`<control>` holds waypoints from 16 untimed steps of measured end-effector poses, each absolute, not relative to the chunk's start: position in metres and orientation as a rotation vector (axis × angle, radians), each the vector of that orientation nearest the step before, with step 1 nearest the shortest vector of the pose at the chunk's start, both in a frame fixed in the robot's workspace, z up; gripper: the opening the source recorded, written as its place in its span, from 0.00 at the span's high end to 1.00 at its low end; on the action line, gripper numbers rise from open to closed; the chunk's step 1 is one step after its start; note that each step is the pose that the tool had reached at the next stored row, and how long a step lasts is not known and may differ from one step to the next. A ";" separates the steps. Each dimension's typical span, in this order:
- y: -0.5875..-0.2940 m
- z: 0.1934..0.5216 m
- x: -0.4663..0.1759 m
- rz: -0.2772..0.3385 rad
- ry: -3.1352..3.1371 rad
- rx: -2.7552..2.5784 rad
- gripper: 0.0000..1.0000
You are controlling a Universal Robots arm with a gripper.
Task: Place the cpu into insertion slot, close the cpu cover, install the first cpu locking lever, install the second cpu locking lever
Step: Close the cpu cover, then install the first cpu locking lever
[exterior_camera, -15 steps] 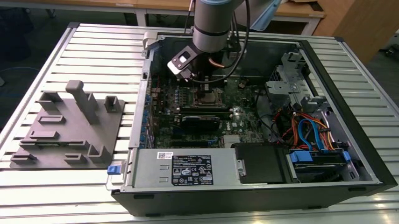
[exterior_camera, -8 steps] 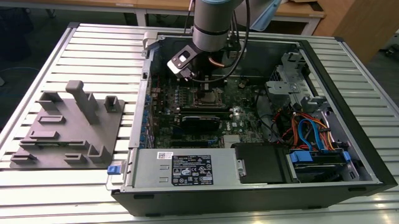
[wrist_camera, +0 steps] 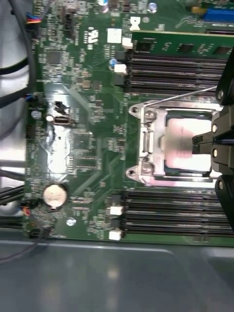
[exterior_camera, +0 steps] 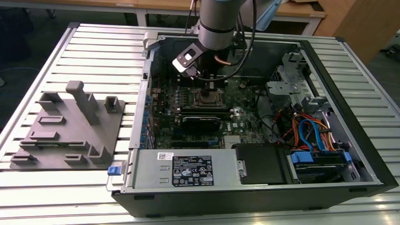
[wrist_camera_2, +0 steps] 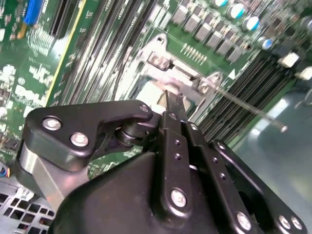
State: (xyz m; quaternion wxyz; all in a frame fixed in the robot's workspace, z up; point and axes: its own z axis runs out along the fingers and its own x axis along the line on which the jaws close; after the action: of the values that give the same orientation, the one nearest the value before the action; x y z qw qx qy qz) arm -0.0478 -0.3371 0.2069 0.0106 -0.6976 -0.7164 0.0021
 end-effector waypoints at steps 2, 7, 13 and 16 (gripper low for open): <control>-0.337 0.207 -0.047 0.006 -2.236 -2.177 0.90; -0.337 0.207 -0.045 0.006 -2.236 -2.177 0.90; -0.337 0.207 -0.045 0.006 -2.236 -2.177 0.90; -0.337 0.207 -0.045 0.006 -2.236 -2.177 0.90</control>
State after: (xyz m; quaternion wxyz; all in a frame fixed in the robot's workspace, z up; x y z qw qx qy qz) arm -0.0451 -0.3371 0.2069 0.0106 -0.6976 -0.7164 0.0020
